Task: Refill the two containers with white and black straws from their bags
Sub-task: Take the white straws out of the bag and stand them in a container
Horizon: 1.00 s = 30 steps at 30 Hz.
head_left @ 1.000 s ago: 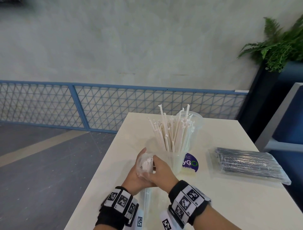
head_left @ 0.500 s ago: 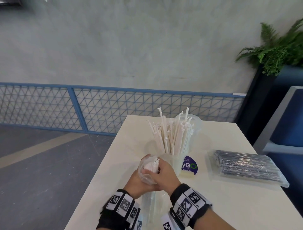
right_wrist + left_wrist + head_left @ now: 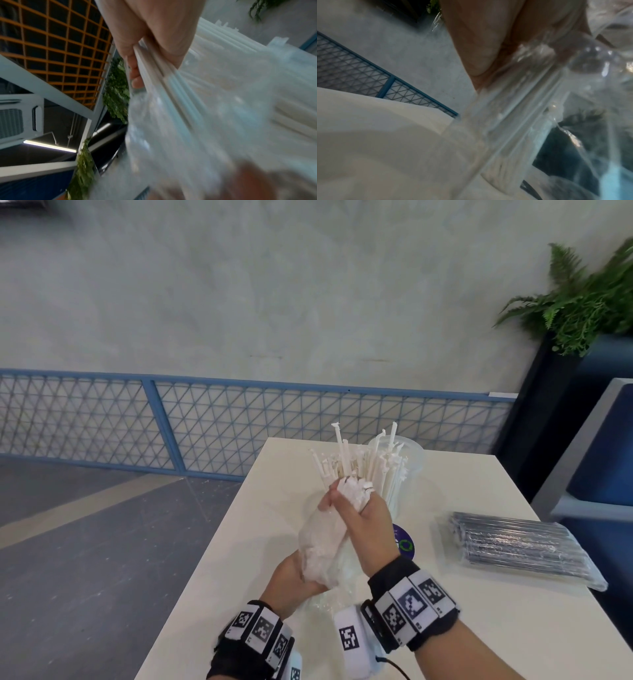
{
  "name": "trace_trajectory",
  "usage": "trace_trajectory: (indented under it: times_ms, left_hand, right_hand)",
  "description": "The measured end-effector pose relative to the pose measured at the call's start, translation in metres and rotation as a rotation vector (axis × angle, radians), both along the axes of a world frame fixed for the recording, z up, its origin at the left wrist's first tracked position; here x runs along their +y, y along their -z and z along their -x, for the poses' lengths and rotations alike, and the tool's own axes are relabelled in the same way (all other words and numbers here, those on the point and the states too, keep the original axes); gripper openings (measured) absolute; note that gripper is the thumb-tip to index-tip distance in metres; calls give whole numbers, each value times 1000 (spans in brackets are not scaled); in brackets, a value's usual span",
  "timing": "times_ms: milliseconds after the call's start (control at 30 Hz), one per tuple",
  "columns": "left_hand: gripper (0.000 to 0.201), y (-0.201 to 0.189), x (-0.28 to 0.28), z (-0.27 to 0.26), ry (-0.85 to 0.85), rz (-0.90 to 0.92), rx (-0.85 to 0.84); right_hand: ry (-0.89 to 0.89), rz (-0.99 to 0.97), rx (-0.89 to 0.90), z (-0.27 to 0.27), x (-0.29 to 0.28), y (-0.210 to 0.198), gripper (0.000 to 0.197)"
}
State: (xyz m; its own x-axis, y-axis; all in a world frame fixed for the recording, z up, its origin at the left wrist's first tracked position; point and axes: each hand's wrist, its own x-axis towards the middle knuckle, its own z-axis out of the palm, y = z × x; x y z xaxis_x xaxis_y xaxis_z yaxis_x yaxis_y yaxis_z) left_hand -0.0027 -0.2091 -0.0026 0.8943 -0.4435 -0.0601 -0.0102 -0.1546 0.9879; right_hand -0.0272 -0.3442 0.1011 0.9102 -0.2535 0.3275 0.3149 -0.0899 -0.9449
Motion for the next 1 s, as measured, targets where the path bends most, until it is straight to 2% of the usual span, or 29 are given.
trace_trajectory:
  times_ms: [67, 100, 200, 300, 400, 467, 533, 633, 700, 867, 967, 1000]
  left_hand:
    - [31, -4, 0, 1, -21, 51, 16]
    - [30, -7, 0, 1, -21, 93, 24]
    - [47, -9, -3, 3, -46, 217, 55]
    - [44, -10, -5, 3, -48, 284, 91]
    - [27, -9, -6, 4, -37, 283, 95]
    - [36, -9, -7, 3, -43, 275, 87]
    - [34, -8, -9, 1, -39, 269, 84]
    - [31, -7, -6, -5, -30, 224, 60]
    - [26, -5, -2, -7, -69, 193, 53]
    - [31, 5, 7, -12, -217, 234, 105]
    - [34, 2, 9, -11, -248, 248, 117]
    - [40, 1, 9, -11, -247, 253, 118]
  right_hand:
    - [-3, -44, -24, 1, -1, -8, 15]
    - [-2, -50, -14, 2, -1, -9, 10]
    - [3, -18, 71, 6, 6, 2, 33]
    - [-11, 61, 106, 10, 13, 13, 29]
    - [26, 45, 98, 4, 8, 9, 20]
    - [44, 49, 91, -3, 1, 1, 28]
    - [21, 83, 84, -8, 0, -8, 24]
    - [11, 9, 4, -8, -2, -27, 3]
    - [112, -29, -80, -10, -11, -45, 8]
    - [268, -60, -243, -22, -34, -83, 20]
    - [330, -25, -275, -24, -39, -88, 7]
    - [354, -18, -279, -25, -40, -87, 9]
